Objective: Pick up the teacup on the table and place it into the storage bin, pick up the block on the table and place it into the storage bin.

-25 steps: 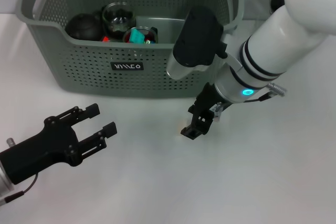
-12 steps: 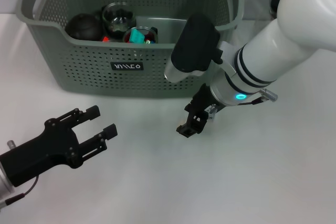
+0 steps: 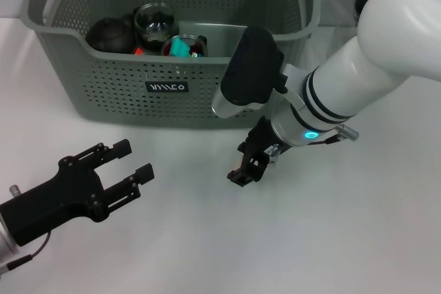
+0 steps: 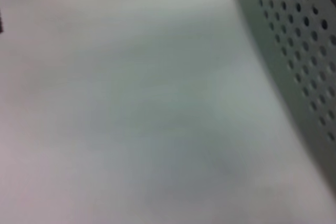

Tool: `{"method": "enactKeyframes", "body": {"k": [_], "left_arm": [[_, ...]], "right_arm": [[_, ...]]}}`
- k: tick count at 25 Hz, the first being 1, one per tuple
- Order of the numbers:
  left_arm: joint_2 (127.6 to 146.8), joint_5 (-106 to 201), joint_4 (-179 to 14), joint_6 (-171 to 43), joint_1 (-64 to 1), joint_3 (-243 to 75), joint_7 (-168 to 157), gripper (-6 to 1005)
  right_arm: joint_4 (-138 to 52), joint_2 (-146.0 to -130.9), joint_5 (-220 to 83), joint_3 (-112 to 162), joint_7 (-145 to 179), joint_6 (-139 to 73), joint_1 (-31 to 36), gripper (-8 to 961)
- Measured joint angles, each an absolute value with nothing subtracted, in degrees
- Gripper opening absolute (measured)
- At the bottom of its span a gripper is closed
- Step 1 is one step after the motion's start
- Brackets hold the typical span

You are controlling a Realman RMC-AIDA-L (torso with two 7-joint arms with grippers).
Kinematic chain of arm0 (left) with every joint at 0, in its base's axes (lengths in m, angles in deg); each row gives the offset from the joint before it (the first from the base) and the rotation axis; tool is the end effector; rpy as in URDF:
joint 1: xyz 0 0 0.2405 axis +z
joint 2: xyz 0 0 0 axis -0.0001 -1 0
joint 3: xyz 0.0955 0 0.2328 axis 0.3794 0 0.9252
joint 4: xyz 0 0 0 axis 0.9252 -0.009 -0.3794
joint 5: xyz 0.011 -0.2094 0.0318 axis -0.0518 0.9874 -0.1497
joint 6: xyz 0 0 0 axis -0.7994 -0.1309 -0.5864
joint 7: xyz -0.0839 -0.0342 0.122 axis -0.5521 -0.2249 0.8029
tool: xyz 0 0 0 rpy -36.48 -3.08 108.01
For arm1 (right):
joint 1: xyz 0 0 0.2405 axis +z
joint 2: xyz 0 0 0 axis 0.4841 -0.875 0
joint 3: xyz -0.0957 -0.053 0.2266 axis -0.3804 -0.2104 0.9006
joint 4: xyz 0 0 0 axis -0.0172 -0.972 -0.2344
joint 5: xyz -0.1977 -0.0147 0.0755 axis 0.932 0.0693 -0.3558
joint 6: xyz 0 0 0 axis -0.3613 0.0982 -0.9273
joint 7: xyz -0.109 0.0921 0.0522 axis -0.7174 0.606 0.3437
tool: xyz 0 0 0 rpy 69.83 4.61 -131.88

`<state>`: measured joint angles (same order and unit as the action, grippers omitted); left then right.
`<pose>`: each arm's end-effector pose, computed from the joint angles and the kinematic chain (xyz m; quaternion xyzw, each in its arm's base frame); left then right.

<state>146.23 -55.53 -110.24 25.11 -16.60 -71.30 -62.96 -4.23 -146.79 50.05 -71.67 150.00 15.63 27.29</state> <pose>-0.3157 0.2436 -0.0150 -0.8649 -0.2462 -0.3570 0.2528 0.1276 0.3822 -0.1378 -0.9689 0.1168 -0.1812 0.1214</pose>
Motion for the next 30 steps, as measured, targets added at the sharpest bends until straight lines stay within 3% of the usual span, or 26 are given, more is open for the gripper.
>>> {"method": "enactKeyframes", "body": {"k": [17, 30], "left_arm": [[146.28, -55.5, -110.3, 25.1, -16.5, -71.3, -63.0, 656], [146.31, -55.5, -110.3, 25.0, -16.5, -71.3, -63.0, 656]], "right_arm": [[-5.5, -146.97, 49.9, -72.4, 150.1, 14.6, 27.4, 595], [0.7, -146.13, 50.0, -67.9, 152.1, 20.1, 25.4, 429]]}}
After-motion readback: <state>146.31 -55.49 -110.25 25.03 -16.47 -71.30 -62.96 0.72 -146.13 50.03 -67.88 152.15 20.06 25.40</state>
